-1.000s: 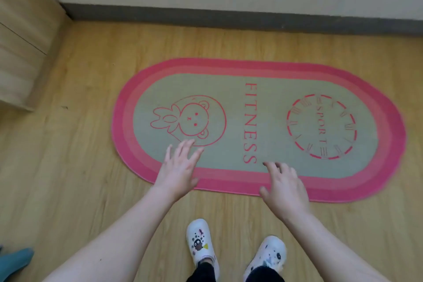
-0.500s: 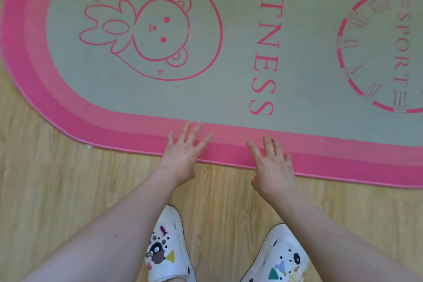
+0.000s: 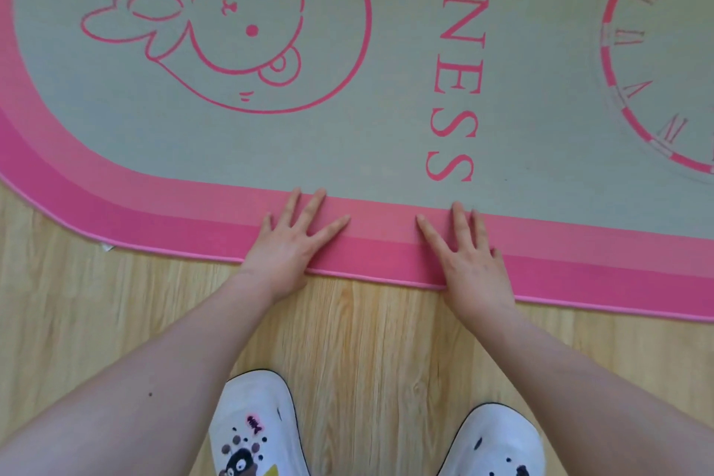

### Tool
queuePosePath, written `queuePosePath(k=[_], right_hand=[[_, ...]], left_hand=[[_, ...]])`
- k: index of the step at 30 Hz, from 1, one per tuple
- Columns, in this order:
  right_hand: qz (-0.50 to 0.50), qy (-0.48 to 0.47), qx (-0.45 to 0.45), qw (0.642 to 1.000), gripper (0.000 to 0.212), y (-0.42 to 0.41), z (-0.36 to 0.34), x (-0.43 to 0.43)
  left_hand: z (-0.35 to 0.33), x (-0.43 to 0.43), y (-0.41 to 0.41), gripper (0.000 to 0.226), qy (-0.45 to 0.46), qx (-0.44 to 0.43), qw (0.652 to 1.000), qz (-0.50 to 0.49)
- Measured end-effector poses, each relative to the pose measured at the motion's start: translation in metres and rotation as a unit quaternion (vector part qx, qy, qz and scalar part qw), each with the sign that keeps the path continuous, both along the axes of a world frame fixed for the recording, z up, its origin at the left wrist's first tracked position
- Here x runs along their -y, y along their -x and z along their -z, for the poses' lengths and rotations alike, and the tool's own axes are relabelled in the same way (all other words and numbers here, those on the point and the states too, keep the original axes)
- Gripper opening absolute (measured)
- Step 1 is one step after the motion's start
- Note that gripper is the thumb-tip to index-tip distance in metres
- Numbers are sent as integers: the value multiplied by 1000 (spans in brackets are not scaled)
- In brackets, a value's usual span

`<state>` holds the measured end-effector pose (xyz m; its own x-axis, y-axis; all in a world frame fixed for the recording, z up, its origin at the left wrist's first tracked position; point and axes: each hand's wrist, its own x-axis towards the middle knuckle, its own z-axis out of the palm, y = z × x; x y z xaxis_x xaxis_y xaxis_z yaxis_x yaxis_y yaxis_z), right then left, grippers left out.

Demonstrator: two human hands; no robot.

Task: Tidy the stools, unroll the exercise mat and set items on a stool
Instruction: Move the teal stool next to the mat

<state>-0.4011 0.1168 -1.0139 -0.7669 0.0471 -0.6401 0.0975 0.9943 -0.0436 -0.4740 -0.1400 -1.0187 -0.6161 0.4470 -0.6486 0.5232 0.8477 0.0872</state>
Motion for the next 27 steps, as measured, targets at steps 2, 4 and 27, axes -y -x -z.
queuePosePath(k=[2, 4, 27], right_hand=[[-1, 4, -4, 1000, 110, 9, 3, -3], [2, 6, -13, 1000, 110, 20, 5, -8], [-109, 105, -88, 985, 63, 79, -370, 138]], left_hand=[[3, -2, 11, 107, -6, -4, 1000, 1], [2, -6, 23, 105, -10, -4, 1000, -1], [-356, 68, -14, 73, -138, -88, 938, -306]])
